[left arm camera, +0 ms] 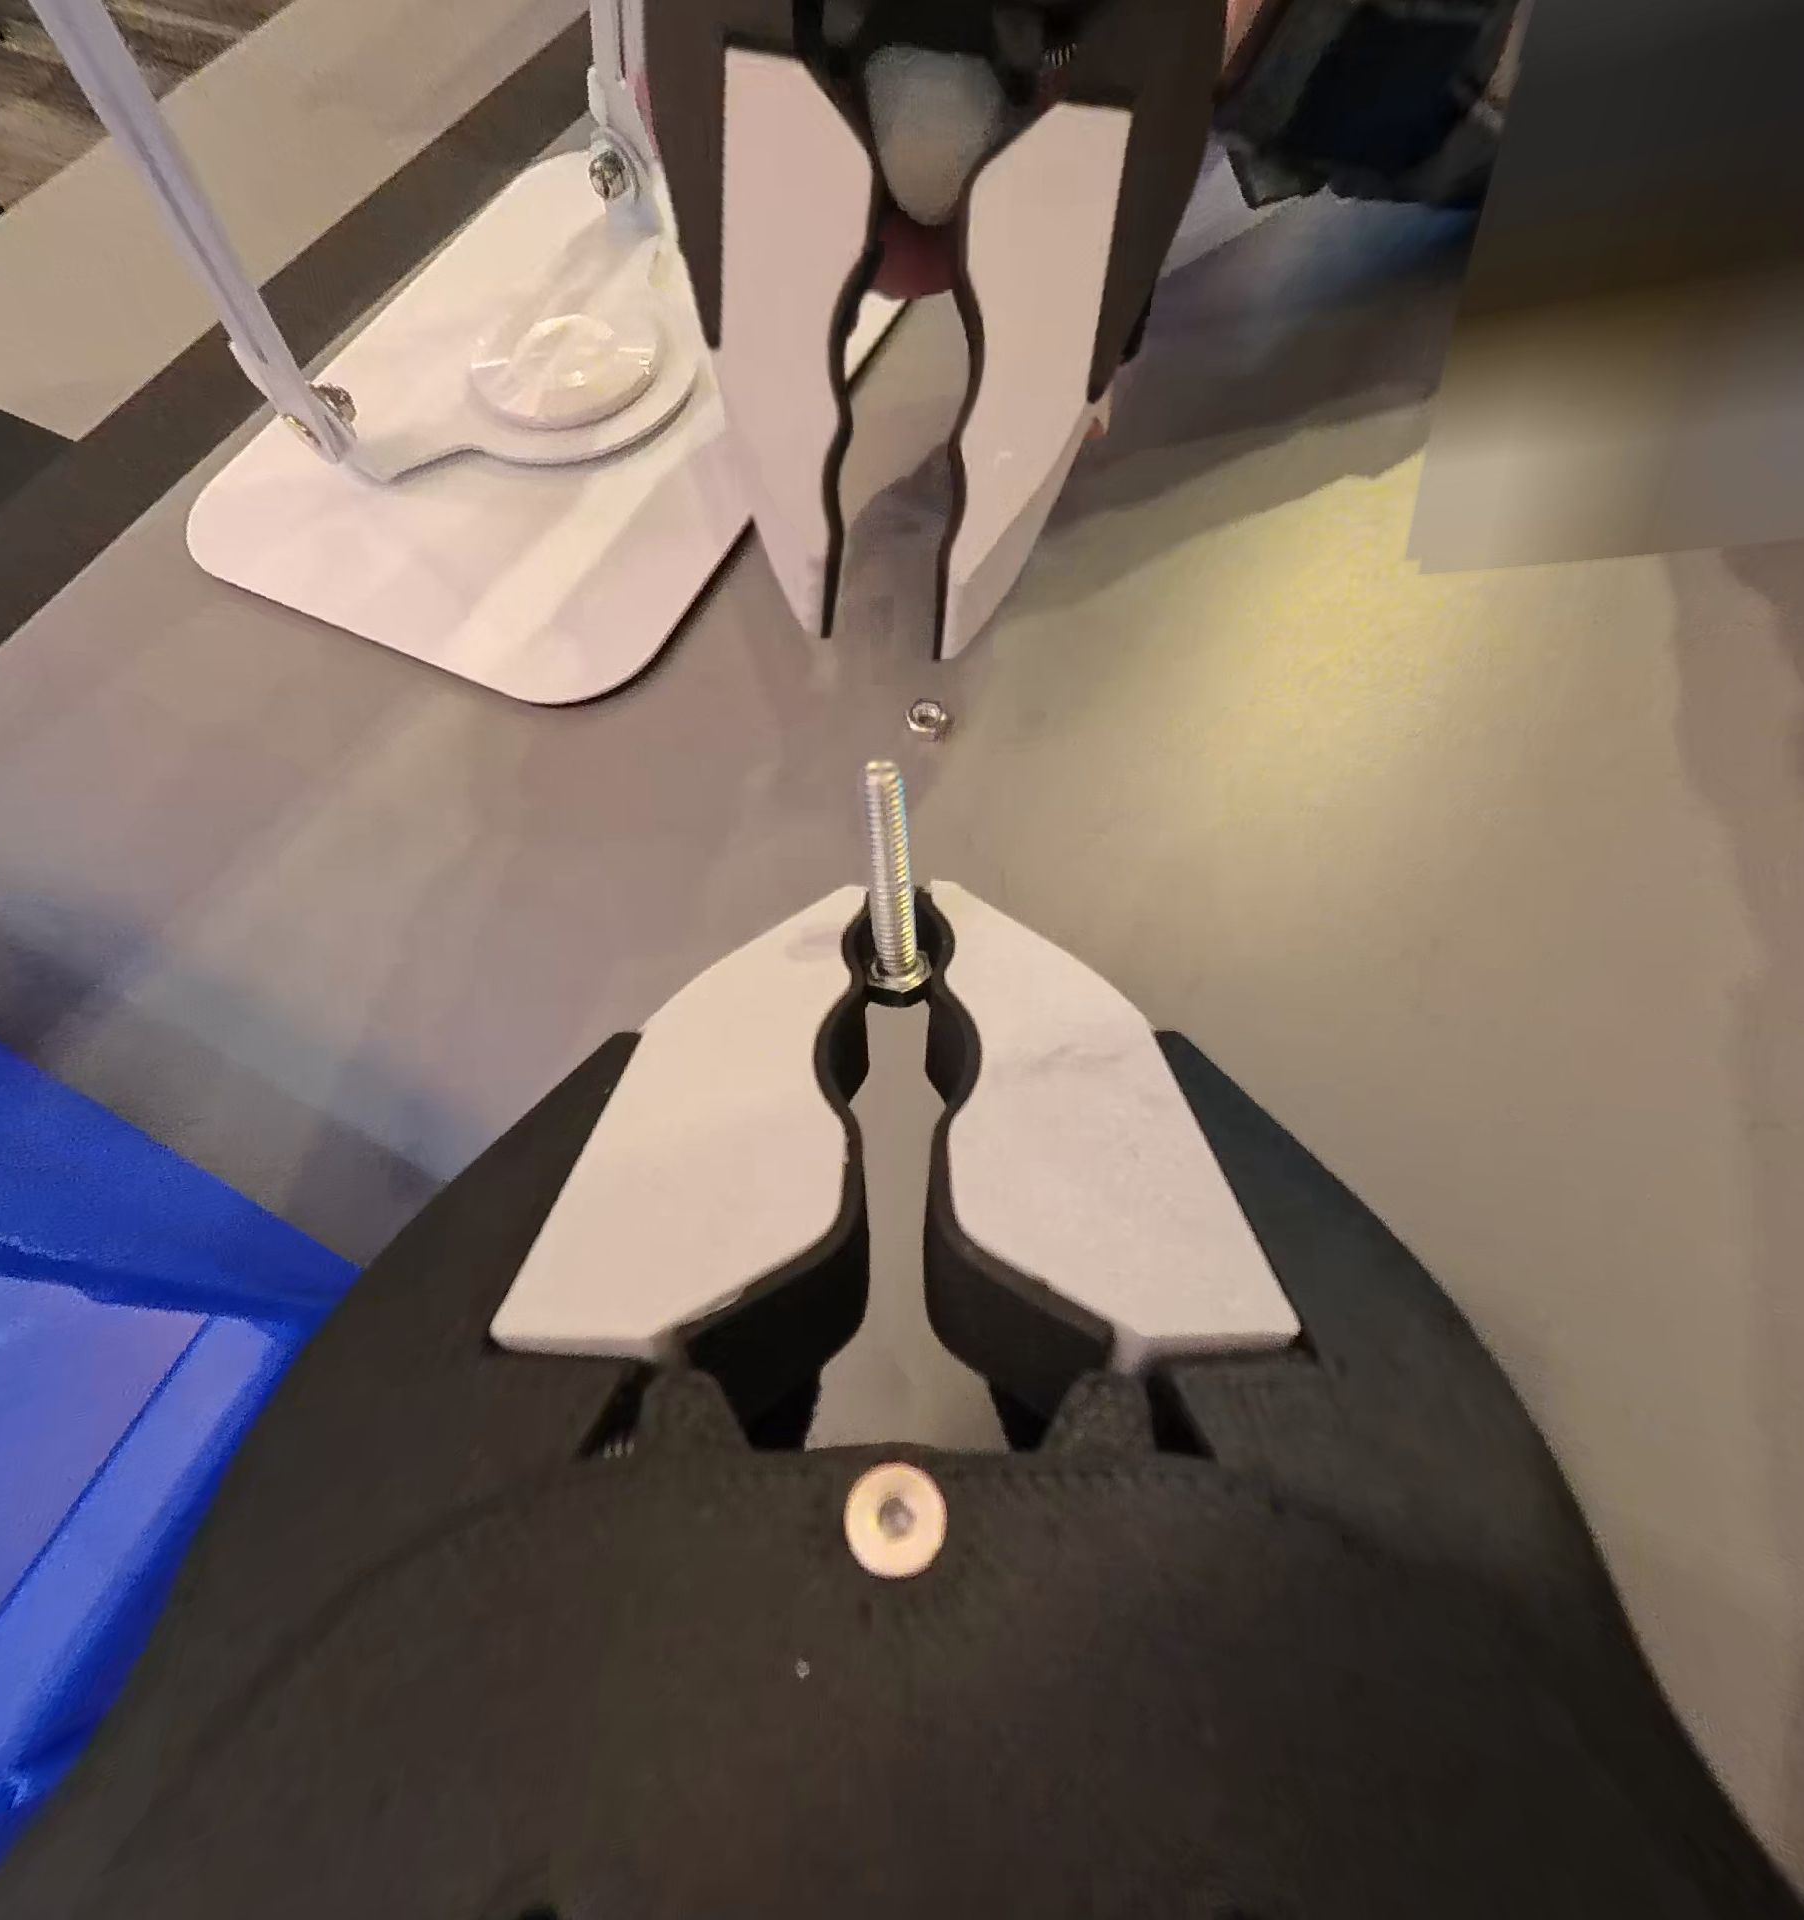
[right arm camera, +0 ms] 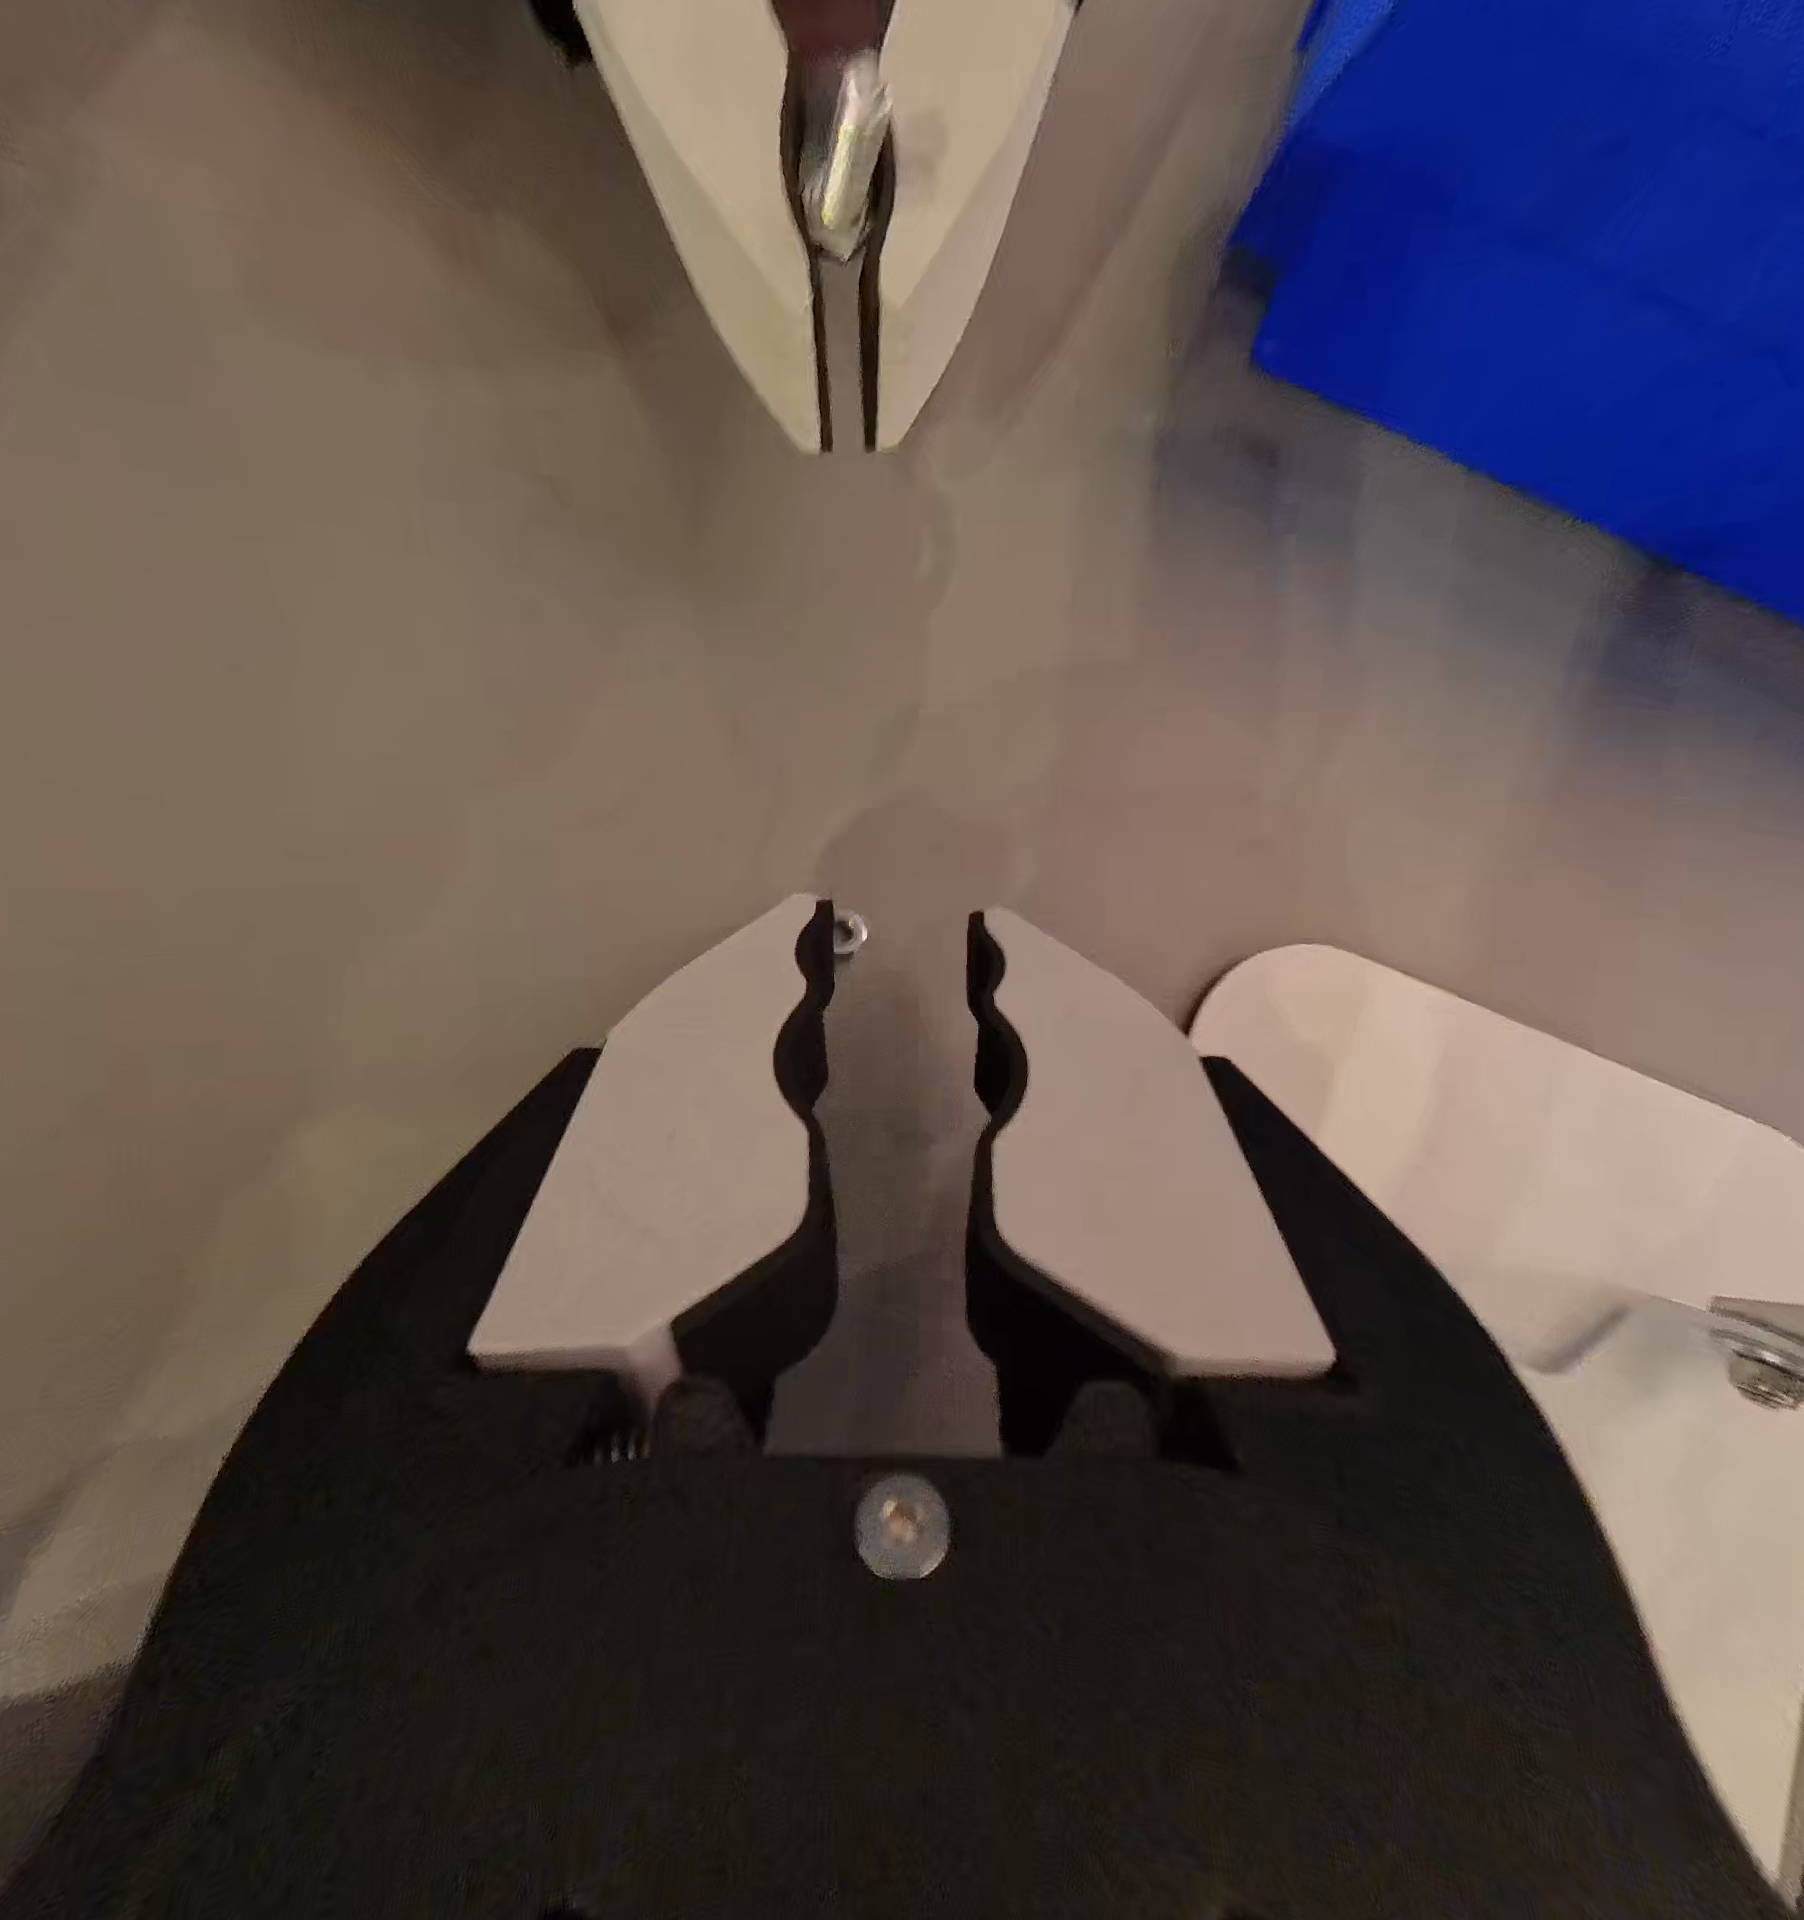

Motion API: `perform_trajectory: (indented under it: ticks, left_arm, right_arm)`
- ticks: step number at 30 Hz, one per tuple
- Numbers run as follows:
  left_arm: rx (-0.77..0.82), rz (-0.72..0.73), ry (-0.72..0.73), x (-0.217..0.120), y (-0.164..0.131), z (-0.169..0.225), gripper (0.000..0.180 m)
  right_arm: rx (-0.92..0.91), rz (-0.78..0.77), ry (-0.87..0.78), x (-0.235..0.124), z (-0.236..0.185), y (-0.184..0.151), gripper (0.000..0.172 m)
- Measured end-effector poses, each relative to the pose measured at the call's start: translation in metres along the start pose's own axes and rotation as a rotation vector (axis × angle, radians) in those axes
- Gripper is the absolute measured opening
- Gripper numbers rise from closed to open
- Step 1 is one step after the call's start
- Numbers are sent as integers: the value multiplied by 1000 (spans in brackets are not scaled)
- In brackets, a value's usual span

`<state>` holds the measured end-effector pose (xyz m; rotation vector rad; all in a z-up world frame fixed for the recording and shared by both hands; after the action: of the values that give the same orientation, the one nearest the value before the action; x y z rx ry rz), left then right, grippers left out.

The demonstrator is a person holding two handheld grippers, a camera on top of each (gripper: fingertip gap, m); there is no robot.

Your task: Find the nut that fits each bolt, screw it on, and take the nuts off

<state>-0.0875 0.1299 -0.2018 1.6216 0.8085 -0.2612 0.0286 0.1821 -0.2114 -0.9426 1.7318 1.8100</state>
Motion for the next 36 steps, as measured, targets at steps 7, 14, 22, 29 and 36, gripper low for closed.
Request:
perform_trajectory:
  ticks: [7, 14, 22, 29, 36]
  left_arm:
    - [3, -6, -8, 1, 0, 1, 5]
    - [-1, -4, -17, 2, -1, 2, 5]
    - [0, -4, -39, 3, -1, 5, 5]
    - [-4, 4, -51, 3, -1, 5, 5]
    - [18, 7, -22, 1, 1, 4, 5]
  right_arm:
    - [-48, -74, 29, 14, -4, -13, 23]
    - [-109, -108, 82, 19, -8, -12, 16]
    - [-162, -159, 170, 18, -9, -13, 16]
    - [-179, -183, 223, 19, -11, -12, 10]
    - [-162, -93, 231, 18, -13, -1, 10]
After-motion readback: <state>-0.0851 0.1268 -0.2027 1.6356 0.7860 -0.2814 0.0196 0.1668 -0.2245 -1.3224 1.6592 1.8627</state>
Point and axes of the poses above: each gripper's, where its closed fingertips meet, x out along the fingers, y out of its top, z = x × y across the jaws, the point moved 4 cm from there along -x, back along the fingers, and after that the axes turned 13 degrees about x, right-handed, at the moved point
